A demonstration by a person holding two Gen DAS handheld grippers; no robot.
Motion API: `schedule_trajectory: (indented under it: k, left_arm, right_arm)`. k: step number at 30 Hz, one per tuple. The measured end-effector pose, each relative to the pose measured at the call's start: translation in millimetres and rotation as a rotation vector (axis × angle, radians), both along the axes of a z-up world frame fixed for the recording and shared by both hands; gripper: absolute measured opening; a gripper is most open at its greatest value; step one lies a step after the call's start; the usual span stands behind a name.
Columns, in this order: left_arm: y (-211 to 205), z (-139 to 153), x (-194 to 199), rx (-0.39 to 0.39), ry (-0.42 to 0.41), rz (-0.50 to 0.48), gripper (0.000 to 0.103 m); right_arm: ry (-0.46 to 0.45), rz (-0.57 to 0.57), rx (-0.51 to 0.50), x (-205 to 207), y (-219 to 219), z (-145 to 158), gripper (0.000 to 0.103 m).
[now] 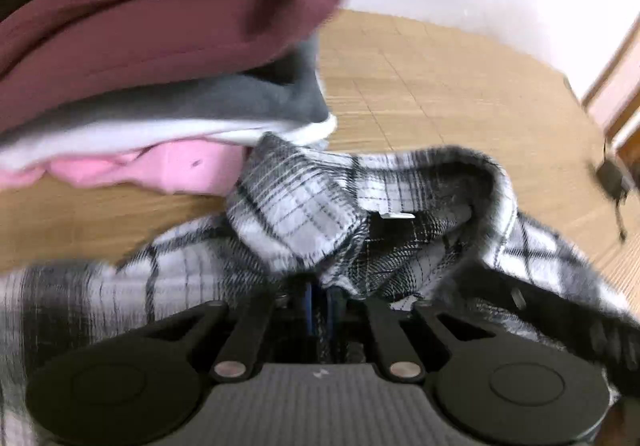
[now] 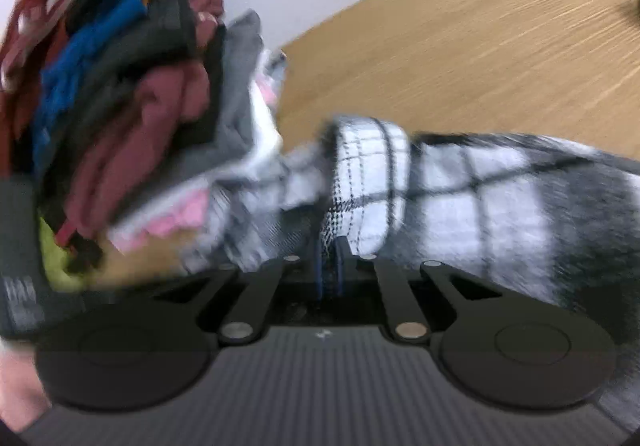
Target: Fold clothes
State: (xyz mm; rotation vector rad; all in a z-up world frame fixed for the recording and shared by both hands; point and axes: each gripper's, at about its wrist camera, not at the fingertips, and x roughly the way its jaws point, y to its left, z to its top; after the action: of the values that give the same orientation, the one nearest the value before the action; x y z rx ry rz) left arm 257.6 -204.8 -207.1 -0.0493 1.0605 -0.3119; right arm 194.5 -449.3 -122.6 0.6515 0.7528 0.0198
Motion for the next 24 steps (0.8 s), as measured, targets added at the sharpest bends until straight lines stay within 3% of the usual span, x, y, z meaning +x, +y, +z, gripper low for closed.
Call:
schedule_trajectory:
  k: [1,3,5,7,10,12,13,14,16,18,20,21,22,24]
  left_arm:
    - [10.0,3.2,-8.1,-0.03,0.005,0.026,0.037]
    - [36.9,15.4,-47.0,-0.074,-0.013,0.046,0.048]
    - [68.5,31.2,-94.8,-0.097,-0.053,0.074,0.048]
    - [115.2,51.3,-144.6,-0.086,-0.114,0.18,0.052]
    - [199.0,84.0,-193.7,-0.001,-0.233,0.405,0.061]
    - [254.9,101.0,-205.2,0.113,-0.319,0.566,0.07]
    - [279.7,105.9,-199.0,0.153,-0.331,0.62,0.07]
    - [302.2,109.5,-187.0,0.172,-0.328,0.646,0.07]
    - [339.7,108.1,-146.6,0.16,-0.312,0.619,0.073]
    - [354.2,88.8,-91.2,0.14,-0.236,0.543,0.075]
    - [362.6,57.9,-44.4,0.158,-0.098,0.513,0.066]
    - [366.3,40.9,-26.2,0.18,-0.014,0.516,0.039]
    - [369.8,25.2,-10.1,0.198,0.06,0.516,0.001]
    - [376.2,18.4,-19.2,0.134,0.01,0.462,0.0]
  right_arm:
    - [-0.009,0.006,0.012,8.7,0.7,-1.4,0.009]
    - [-0.025,0.023,0.027,26.8,3.2,-4.4,0.009]
    - [-0.002,0.055,0.003,48.8,11.0,-12.4,0.01]
    - [0.026,0.075,-0.036,64.0,19.6,-20.2,0.01]
    - [0.007,0.069,-0.035,48.5,20.8,-11.0,0.013]
    - [-0.051,0.021,-0.026,12.8,17.8,5.9,0.019]
    - [-0.098,-0.014,-0.042,-13.0,17.3,16.4,0.032]
    - [-0.132,-0.04,-0.073,-38.4,20.3,23.8,0.052]
    - [-0.166,-0.034,-0.149,-87.3,37.4,33.0,0.068]
    - [-0.126,0.068,-0.227,-125.4,68.2,32.5,0.069]
    - [-0.053,0.165,-0.298,-157.6,98.8,24.8,0.069]
    - [-0.015,0.191,-0.308,-169.6,115.6,19.9,0.069]
    - [0.033,0.207,-0.286,-180.3,133.0,14.3,0.069]
    - [0.106,0.2,-0.195,-195.8,159.2,4.9,0.069]
